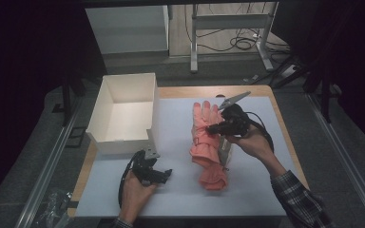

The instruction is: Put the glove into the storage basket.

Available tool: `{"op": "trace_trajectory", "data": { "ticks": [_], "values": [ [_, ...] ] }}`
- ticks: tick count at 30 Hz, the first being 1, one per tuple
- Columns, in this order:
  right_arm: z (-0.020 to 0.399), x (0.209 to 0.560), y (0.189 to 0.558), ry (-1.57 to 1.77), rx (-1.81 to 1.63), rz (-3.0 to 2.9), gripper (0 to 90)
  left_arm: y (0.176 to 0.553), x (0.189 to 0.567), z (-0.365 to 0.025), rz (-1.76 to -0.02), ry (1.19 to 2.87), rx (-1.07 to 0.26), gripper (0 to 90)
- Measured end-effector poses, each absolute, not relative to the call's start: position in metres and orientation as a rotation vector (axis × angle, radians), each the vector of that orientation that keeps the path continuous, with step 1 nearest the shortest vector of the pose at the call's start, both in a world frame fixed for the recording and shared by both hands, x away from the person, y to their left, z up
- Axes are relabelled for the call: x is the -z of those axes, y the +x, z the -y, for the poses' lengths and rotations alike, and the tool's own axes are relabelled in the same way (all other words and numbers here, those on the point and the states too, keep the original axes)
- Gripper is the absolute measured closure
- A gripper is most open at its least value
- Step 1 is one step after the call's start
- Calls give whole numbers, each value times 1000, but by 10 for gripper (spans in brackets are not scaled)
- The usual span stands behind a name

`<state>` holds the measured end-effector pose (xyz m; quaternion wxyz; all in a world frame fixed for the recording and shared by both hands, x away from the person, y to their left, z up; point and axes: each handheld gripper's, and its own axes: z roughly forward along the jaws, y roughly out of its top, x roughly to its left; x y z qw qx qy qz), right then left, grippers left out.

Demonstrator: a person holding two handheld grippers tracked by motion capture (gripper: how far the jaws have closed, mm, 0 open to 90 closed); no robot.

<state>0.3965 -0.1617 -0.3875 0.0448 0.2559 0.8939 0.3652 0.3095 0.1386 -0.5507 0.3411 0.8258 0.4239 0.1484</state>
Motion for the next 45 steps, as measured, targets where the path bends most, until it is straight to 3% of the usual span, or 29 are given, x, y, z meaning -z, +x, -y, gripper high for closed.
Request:
{"op": "trace_trajectory", "data": {
  "ticks": [10, 19, 25, 29, 32, 45],
  "values": [
    [191, 407, 362, 839, -1083, -2743, 862, 309, 551, -138, -1101, 2148, -386, 12],
    [189, 445, 362, 914, -1045, -2748, 850, 309, 551, -138, -1101, 2145, -389, 12],
    [185, 466, 358, 933, -1004, -2700, 790, 309, 551, -139, -1098, 2150, -390, 12],
    [186, 466, 356, 926, -1007, -2683, 737, 309, 551, -139, -1098, 2150, -390, 12],
    [189, 457, 354, 897, -1023, -2656, 623, 309, 551, -138, -1101, 2145, -389, 12],
    [226, 442, 344, 835, -1090, -2558, 596, 309, 551, -138, -1103, 2144, -387, 12]
  ]
}}
